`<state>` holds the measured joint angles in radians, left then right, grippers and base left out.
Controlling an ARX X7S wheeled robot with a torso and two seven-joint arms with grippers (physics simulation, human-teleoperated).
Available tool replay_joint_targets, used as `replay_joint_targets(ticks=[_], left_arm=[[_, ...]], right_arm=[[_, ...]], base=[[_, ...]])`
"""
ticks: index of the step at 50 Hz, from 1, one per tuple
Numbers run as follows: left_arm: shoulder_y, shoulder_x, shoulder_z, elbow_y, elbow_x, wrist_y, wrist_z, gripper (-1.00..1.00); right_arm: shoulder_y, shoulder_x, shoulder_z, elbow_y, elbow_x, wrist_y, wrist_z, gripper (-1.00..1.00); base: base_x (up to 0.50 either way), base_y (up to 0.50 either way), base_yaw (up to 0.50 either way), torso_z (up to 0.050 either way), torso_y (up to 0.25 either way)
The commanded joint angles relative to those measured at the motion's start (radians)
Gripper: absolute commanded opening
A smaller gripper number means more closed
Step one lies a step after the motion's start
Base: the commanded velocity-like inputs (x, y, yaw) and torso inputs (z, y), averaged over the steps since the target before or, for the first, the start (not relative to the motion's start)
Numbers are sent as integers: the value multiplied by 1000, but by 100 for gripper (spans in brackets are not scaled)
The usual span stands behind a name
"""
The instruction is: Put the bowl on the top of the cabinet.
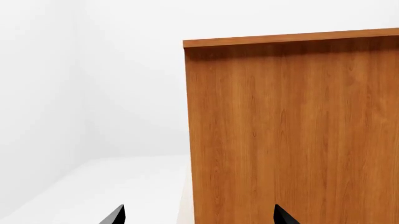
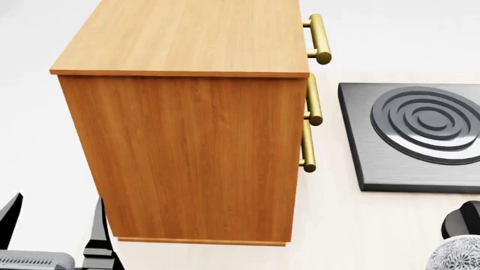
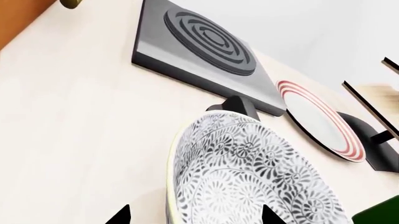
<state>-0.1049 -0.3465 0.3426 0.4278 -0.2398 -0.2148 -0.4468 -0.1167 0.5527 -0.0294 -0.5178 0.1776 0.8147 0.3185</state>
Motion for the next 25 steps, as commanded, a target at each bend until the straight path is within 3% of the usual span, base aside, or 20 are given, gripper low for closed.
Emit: replay_joint_targets(ticks=[1,25], left_arm=[[0,-3,2,1,-3,0,-3,100],[0,-6,8,-2,-3,6,-8,100]], right_arm=[[3,-1,-3,8,0,-4,1,100],[11,-2,-4,28,2,-11,3,100]], base=[[0,0,0,0,0],[0,0,0,0,0]])
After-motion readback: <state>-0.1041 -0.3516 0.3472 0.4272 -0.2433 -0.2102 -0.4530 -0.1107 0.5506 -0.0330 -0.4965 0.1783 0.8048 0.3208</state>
